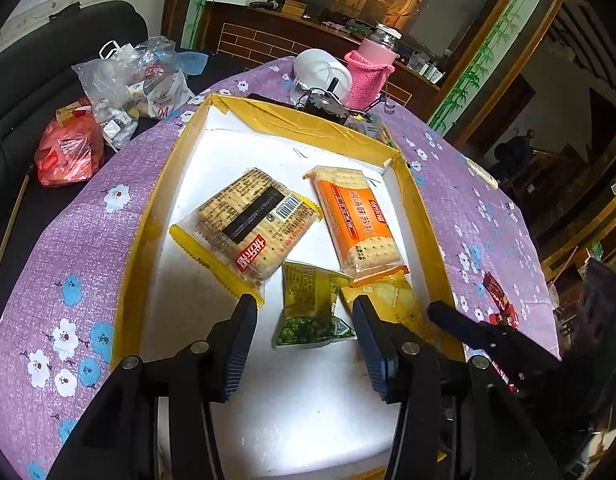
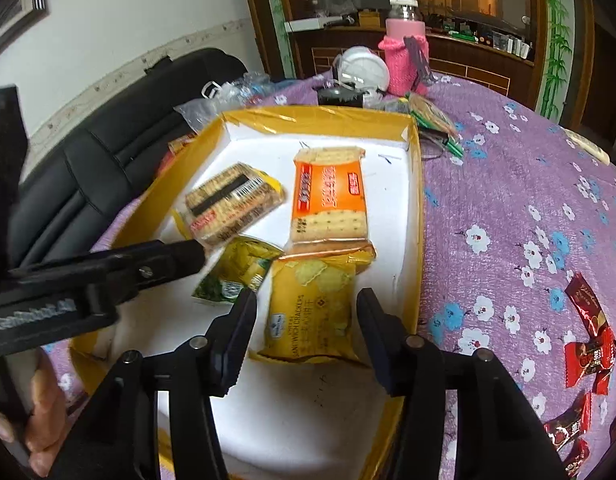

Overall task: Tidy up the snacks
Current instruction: 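Move both grippers back to the candies on the tablecloth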

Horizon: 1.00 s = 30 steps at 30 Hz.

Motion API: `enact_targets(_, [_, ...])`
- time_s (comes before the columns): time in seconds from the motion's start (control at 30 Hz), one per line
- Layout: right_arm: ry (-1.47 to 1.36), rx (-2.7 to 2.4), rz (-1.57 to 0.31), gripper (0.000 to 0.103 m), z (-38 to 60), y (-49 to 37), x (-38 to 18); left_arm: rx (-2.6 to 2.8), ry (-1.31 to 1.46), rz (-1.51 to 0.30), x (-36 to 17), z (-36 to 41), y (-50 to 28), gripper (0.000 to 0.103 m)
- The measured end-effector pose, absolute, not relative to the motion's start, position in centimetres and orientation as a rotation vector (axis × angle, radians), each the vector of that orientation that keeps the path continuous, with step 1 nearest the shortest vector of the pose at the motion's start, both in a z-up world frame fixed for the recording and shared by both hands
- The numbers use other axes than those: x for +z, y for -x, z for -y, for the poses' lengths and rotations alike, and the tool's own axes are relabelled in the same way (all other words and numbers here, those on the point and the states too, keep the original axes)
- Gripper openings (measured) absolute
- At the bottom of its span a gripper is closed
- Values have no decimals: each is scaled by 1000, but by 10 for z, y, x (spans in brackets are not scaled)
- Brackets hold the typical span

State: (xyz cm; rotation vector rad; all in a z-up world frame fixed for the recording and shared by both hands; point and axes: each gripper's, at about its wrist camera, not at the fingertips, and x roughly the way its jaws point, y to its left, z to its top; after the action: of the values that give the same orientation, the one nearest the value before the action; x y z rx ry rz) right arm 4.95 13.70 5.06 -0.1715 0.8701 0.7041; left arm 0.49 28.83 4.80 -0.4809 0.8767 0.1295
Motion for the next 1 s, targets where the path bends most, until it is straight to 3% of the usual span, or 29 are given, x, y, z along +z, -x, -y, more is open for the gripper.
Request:
enact_targets(0.1, [161,711,-828,54,-126,-43,63,124,475,-864,52,-285,-2,53])
enact_targets(0.23, [132,646,-742,81,-103,-34,79,118,458,-843,57,-279,2,53])
enact_targets(0.63, [122,350,-572,83,-5,-17,111,34,319,-807,73,-222,10,53])
enact_targets(0.77, [44,297,-500,102,55,-10,127,-10,258,-808,76,-196,10,53])
enact_targets(0.87, [-3,262,-519,103,95,-18,130,-41,224,-807,77,-177,9,59])
enact_targets(1.0, [-10,170,-604,103,140,-30,122,-84,192,-813,75,-152,8,59])
